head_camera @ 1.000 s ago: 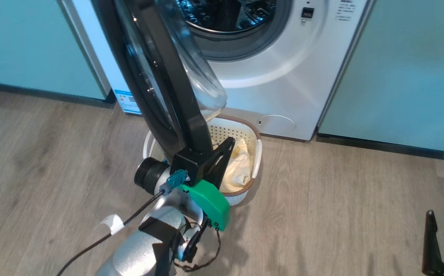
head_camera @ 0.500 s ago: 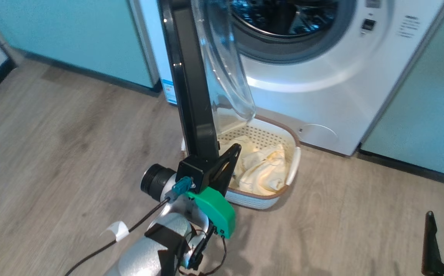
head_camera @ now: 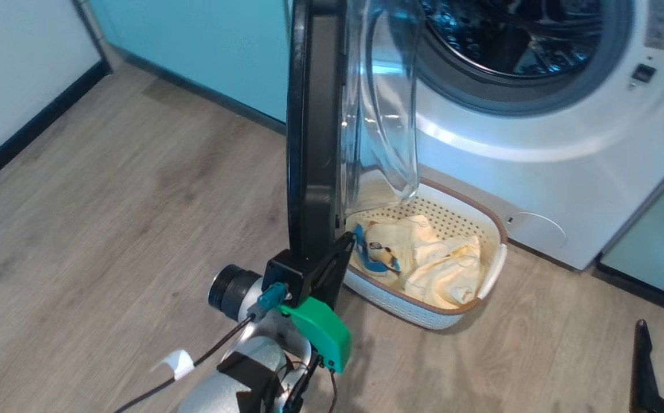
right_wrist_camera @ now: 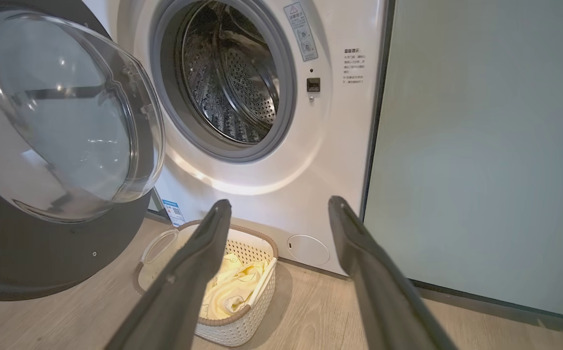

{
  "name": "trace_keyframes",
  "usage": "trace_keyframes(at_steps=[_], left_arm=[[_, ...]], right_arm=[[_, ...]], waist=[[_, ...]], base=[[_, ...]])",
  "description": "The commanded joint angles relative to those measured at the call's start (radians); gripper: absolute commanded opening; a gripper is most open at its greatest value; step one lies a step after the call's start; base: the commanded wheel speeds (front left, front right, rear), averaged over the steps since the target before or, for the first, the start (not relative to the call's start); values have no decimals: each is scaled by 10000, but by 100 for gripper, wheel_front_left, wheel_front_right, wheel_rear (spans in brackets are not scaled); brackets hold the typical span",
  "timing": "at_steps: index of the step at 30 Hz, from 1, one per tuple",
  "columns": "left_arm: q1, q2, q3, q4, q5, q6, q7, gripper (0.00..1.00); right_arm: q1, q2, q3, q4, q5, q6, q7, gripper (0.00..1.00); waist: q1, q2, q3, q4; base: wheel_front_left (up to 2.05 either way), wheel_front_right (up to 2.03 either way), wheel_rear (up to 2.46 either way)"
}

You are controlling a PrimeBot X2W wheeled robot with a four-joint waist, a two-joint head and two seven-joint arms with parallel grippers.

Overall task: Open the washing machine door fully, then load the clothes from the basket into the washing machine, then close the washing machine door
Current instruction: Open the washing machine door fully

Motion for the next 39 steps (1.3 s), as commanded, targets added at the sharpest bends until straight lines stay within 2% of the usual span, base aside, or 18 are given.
trace_keyframes(at_steps=[1,13,28,34,39], left_arm=[[-275,201,483,-337,-44,144,-88,0],[-146,656,1033,-219,-143,604,-291,0],[-333,1484,2457,614,-506,1109,-904,0],[-537,1716,3059,1049,-602,1183,-1066,0],[-981,1818,3780,1144,-539,1045,-1113,0]], right_arm=[[-96,-181,210,-278,-68,-27,-95,100],[-71,-181,217,-242,-52,-27,-95,100],[-239,-181,174,-317,-174,-27,-95,100],[-296,-181,52,-388,-255,-27,-95,100],[-412,-181,-78,-558,-430,-27,-95,100]], waist=[[0,0,-36,206],[0,0,-40,736],[0,0,388,626],[0,0,677,565],[0,0,1157,579]], base=[[0,0,0],[0,0,0],[0,0,0],[0,0,0],[0,0,0]])
